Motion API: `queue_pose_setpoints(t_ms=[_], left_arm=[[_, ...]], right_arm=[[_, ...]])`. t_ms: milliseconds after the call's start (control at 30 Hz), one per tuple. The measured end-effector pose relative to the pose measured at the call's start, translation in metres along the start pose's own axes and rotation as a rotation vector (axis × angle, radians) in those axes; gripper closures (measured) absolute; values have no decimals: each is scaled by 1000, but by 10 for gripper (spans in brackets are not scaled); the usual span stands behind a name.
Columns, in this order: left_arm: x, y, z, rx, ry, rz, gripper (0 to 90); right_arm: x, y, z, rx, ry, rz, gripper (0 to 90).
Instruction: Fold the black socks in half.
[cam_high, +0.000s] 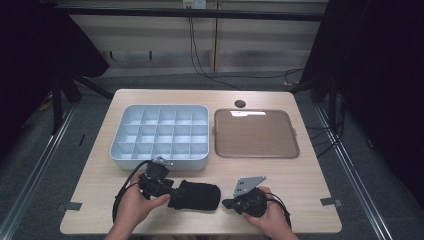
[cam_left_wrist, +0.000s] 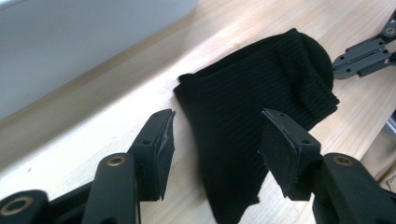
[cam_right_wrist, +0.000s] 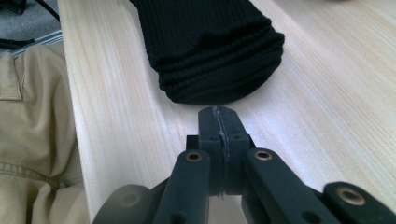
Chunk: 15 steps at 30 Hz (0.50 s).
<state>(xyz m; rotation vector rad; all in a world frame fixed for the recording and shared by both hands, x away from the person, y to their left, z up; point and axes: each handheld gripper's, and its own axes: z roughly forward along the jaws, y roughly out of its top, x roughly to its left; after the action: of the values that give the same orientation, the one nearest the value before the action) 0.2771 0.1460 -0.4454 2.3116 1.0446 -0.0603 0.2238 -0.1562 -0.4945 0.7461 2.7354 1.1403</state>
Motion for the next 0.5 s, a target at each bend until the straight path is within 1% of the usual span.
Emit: queue_pose_setpoints(t_ms=[133, 167, 200, 233, 300, 367, 500], left_arm=[[4, -4, -1, -2, 5, -16, 447], [6, -4, -2, 7, 6, -3, 446], [6, -5, -2, -3, 10, -21, 446], [7, -6, -2, -1, 12, -28, 446], [9, -7, -2, -2, 19, -30, 445], [10, -8, -3, -4, 17, -34, 443], [13, -10, -3, -16, 14, -60, 443]], right_arm=[[1, 1, -1, -3, -5, 6, 899], [1, 2, -1, -9, -3, 4, 899], [1, 2, -2, -11, -4, 3, 899], [1, 1, -1, -13, 0, 5, 899], [1, 1, -2, -8, -3, 2, 899], [1, 0, -3, -14, 2, 2, 900], [1, 1, -4, -19, -5, 7, 900]])
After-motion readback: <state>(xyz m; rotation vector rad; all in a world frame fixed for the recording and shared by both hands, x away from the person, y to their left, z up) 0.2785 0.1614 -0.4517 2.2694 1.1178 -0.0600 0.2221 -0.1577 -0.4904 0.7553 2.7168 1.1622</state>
